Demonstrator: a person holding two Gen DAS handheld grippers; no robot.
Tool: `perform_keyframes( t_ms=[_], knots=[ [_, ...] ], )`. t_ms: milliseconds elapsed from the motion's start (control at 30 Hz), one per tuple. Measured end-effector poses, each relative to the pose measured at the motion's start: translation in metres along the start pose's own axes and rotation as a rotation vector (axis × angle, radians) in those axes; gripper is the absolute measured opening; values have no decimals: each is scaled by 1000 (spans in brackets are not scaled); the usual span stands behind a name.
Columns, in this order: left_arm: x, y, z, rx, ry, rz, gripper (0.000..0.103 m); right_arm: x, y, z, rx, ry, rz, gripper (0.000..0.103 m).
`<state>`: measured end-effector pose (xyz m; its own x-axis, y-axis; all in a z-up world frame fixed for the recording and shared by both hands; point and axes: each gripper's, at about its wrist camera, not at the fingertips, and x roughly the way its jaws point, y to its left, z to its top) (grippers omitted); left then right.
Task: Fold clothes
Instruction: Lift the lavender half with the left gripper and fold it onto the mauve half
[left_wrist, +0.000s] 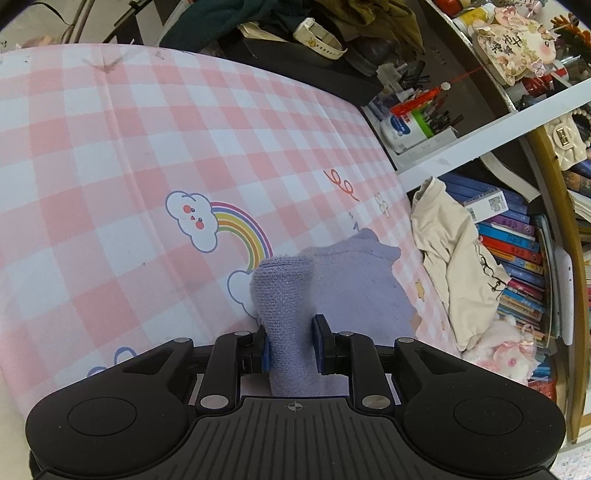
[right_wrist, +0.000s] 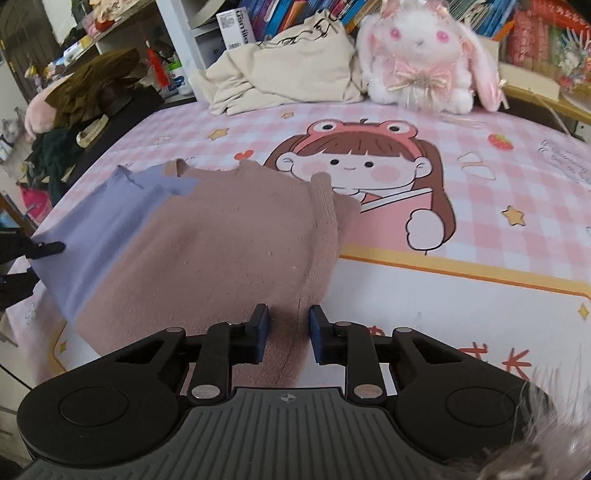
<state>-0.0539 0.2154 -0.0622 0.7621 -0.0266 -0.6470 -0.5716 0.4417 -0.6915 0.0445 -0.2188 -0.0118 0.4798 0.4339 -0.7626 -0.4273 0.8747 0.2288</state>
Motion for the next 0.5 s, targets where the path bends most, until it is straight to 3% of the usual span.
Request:
perform_keyframes(
  t_ms=[267, 500],
  knots=[
    [-7, -14, 0, 59, -10, 16, 17, 5, -19, -1, 53, 11, 88, 23],
    [-31, -53, -10, 216, -75, -16, 13, 5, -25, -1, 55, 13, 132, 24]
  ],
)
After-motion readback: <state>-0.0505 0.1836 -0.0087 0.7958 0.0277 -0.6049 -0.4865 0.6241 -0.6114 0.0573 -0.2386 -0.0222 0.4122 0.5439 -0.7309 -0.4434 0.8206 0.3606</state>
